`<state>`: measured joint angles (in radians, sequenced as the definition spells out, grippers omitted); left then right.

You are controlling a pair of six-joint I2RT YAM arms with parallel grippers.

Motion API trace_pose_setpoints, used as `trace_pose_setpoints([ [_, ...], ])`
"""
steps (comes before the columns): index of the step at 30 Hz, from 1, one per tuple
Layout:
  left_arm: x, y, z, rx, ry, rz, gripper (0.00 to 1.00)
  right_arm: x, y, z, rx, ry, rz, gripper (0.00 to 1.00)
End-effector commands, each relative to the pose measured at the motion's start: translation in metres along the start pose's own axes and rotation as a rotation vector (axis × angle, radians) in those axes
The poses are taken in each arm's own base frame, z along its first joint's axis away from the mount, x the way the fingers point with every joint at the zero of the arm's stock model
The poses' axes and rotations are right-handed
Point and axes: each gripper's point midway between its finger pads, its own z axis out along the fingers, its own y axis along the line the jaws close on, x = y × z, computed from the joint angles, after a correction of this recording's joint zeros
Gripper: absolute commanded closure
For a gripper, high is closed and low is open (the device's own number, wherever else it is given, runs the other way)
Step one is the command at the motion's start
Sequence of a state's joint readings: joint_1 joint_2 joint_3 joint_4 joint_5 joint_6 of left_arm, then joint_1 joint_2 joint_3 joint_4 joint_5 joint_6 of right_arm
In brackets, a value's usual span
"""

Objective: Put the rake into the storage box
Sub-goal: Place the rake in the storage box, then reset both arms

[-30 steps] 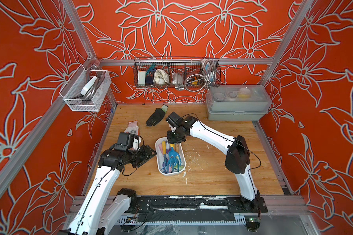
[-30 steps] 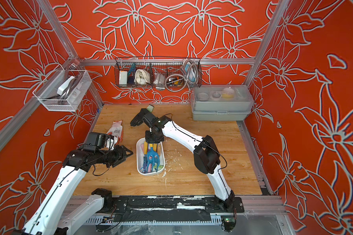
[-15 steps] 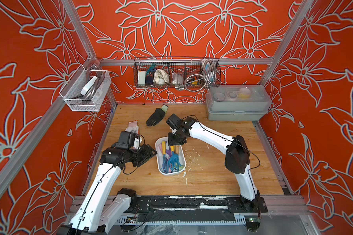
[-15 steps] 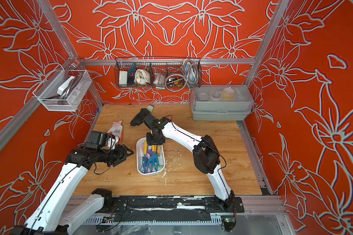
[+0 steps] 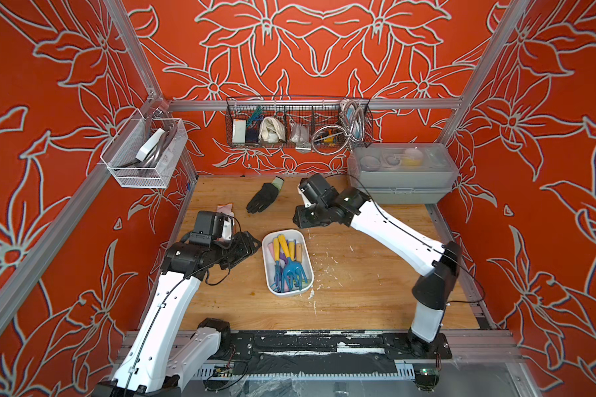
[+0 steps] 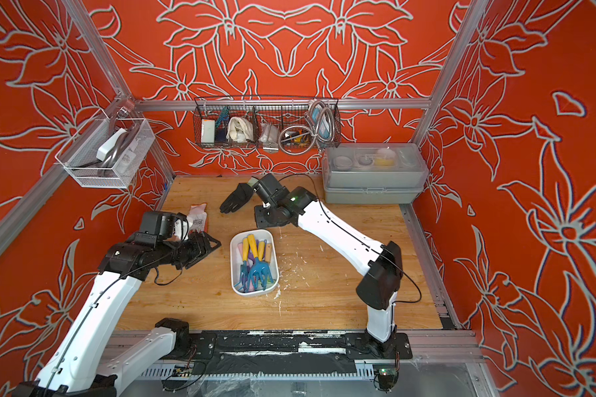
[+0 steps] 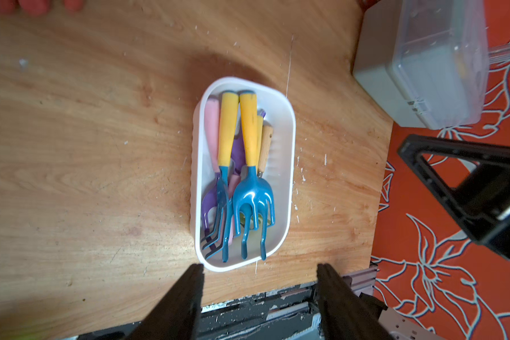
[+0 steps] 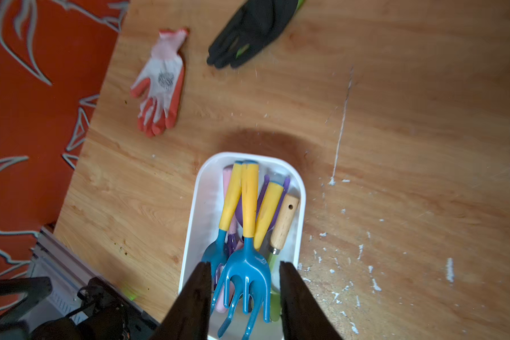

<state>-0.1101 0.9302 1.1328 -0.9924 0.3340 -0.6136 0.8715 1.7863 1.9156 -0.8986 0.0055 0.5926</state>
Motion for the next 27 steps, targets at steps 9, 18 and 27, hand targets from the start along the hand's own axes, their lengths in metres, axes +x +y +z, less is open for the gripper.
trace_pose_setpoints([
  [9,-0.088,0.007,-0.043,-0.111,-0.546,0.118,0.00,-0.050,-0.088,-0.135,0.291,-0.650,-0.124,0.16],
  [18,-0.113,0.053,-0.026,-0.234,-0.874,0.289,0.00,-0.015,-0.178,-0.132,0.399,-0.575,-0.105,0.05],
  [27,-0.104,0.134,0.056,-0.469,-0.709,0.352,0.01,0.069,-0.306,-0.083,0.674,-0.430,-0.038,0.02],
])
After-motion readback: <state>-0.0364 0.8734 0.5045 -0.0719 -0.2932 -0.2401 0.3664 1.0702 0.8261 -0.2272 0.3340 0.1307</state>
